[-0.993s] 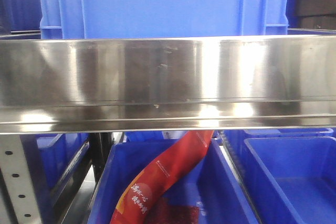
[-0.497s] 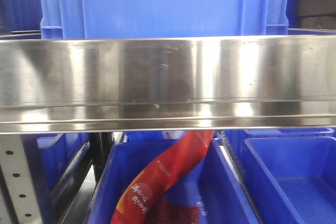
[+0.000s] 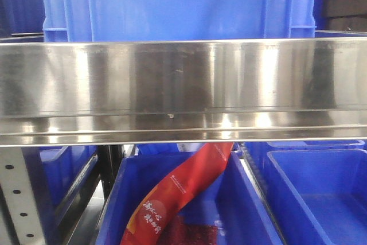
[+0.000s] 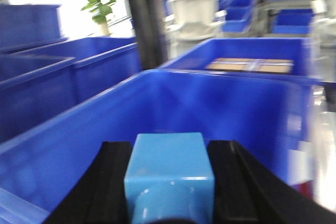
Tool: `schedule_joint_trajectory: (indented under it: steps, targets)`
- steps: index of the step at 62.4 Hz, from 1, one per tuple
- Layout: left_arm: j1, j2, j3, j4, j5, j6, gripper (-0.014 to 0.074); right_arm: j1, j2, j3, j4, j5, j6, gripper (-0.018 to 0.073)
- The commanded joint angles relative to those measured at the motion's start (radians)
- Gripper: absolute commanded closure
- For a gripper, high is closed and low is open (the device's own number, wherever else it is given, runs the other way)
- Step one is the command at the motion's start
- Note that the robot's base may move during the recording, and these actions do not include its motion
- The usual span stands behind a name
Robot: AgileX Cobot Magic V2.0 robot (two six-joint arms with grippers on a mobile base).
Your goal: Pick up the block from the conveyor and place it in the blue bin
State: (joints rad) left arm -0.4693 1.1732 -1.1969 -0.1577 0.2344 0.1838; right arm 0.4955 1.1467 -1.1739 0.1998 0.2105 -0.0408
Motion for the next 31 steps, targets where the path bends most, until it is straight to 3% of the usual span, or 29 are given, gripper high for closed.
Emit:
schedule_joint_trajectory:
  steps: [1,11,15,20,26,31]
  targets:
    - [-0.009,0.067,-0.054,-0.104,-0.016,-0.007,0.0708,0.016,0.084,-0.063,-0.001,-0.027,-0.007,0.0721]
    - [-0.009,0.163,-0.101,-0.108,-0.016,-0.007,0.0708,0.016,0.213,-0.157,-0.001,0.003,-0.007,0.0718]
    - [-0.009,0.183,-0.101,-0.109,-0.013,-0.007,0.0706,0.016,0.252,-0.188,-0.001,0.032,-0.007,0.0658]
    - [-0.009,0.195,-0.101,-0.109,-0.004,-0.007,0.0647,0.016,0.287,-0.207,-0.001,0.045,-0.007,0.0456]
    - [-0.009,0.197,-0.101,-0.109,0.004,-0.007,0.0463,0.016,0.313,-0.215,-0.001,0.061,-0.007,0.0169]
    - [-0.009,0.197,-0.101,-0.109,0.017,-0.007,0.0330,0.016,0.323,-0.215,-0.001,0.077,-0.007,0.0030]
